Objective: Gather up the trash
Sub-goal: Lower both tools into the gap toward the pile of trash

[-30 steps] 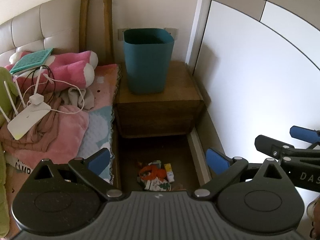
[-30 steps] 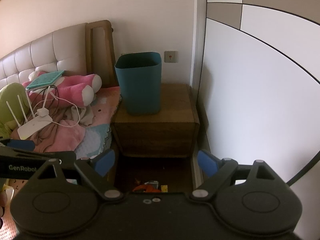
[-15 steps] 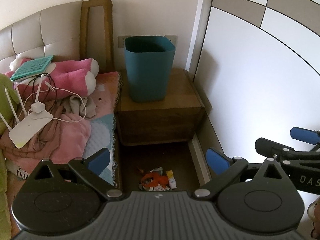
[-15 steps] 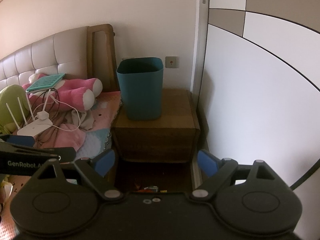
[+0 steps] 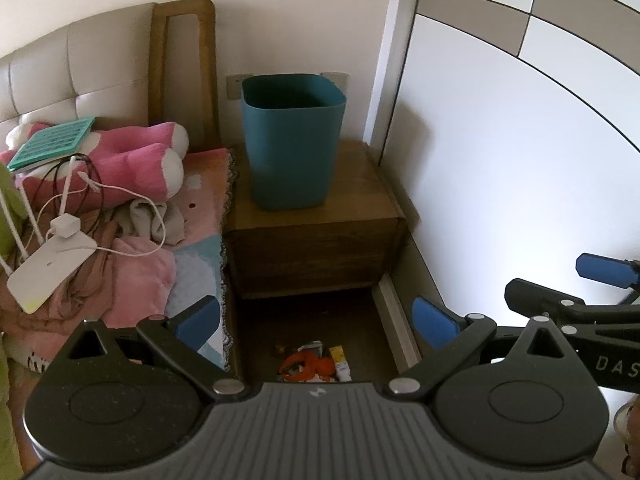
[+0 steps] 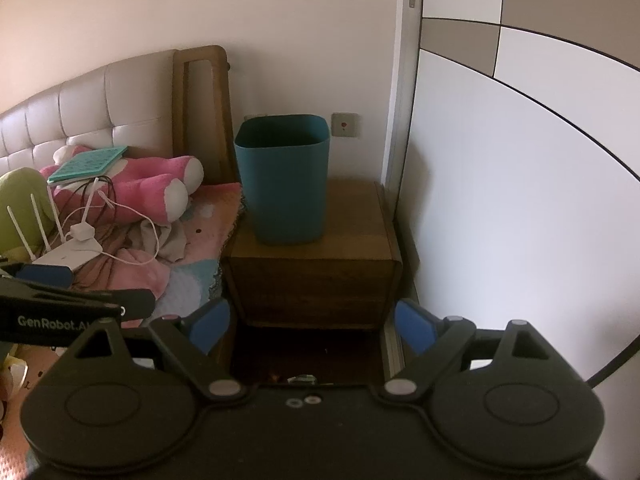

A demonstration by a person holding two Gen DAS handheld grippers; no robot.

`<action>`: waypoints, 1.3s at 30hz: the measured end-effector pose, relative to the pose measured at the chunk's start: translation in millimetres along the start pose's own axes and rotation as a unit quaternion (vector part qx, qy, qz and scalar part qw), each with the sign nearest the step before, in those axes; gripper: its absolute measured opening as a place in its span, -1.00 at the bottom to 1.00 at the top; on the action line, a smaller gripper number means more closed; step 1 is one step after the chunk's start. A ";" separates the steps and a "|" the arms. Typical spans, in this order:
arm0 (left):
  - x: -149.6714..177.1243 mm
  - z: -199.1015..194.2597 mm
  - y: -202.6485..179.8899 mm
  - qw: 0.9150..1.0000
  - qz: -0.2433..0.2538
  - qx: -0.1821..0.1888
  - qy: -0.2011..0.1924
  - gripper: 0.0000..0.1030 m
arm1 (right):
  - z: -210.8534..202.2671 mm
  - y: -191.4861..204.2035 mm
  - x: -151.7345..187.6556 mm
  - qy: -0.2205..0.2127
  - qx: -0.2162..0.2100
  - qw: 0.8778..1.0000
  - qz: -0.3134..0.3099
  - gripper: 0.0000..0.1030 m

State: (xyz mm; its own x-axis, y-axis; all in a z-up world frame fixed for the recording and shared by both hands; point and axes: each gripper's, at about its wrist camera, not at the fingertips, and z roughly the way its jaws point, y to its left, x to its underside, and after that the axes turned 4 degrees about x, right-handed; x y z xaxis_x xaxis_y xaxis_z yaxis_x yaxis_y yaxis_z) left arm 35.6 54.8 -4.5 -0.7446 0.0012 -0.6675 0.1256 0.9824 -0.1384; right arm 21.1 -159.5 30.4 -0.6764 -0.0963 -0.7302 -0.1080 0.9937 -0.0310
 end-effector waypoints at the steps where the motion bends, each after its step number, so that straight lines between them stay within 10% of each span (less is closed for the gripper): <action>1: -0.8 2.0 0.3 1.000 0.001 0.003 -0.001 1.00 | 1.2 0.6 0.0 -0.001 0.001 1.000 0.001 0.75; 22: 54.1 169.9 9.5 0.991 -0.065 -0.081 0.079 1.00 | 163.3 -55.3 40.1 0.057 -0.049 0.996 -0.050 0.75; 39: 254.1 381.3 13.2 0.972 -0.038 -0.054 0.226 1.00 | 360.0 -32.9 213.6 0.197 -0.090 0.969 -0.116 0.71</action>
State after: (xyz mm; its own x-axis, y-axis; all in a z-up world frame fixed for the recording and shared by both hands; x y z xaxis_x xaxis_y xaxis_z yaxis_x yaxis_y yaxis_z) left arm 98.0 -3.2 -454.9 -0.9639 -0.0149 -0.2657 0.0072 0.9966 -0.0819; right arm 142.5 -191.8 -370.3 -0.8402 -0.3664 -0.3997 -0.3925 0.9196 -0.0179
